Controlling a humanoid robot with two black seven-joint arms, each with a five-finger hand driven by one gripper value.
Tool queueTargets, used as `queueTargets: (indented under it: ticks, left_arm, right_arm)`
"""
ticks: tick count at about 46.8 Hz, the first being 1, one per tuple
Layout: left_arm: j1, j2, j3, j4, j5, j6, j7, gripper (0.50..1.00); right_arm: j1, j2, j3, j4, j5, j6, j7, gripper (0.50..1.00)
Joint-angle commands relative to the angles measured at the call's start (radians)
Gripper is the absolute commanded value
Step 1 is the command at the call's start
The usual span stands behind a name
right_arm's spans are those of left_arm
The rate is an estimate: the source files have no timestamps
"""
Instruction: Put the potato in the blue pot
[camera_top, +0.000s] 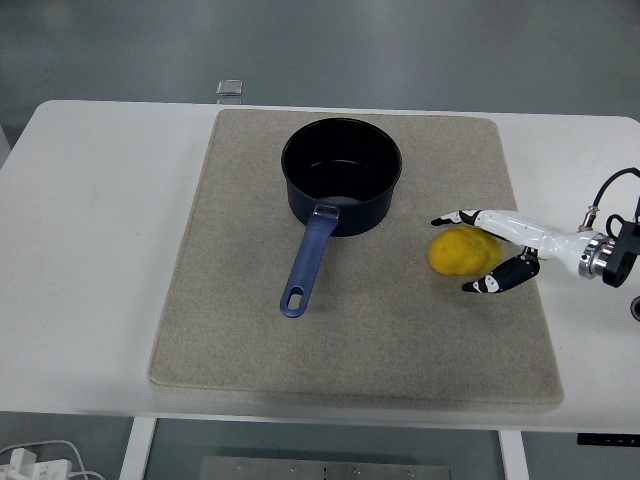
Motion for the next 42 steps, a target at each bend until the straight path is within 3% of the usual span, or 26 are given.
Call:
queueTargets:
  ticks: [1,42]
  left_arm:
    - [0.000,0.000,0.000,0.000,0.000,0.000,0.001,1.000]
    - [0.000,0.000,0.000,0.000,0.000,0.000,-0.001,1.000]
  right_arm:
    - [0.004,0.013,-0.008,-0.012,-0.003,0.008,0.005,0.500]
    - [0.021,0.022,-0.017,-0.049,0.017,0.012,0.004,0.500]
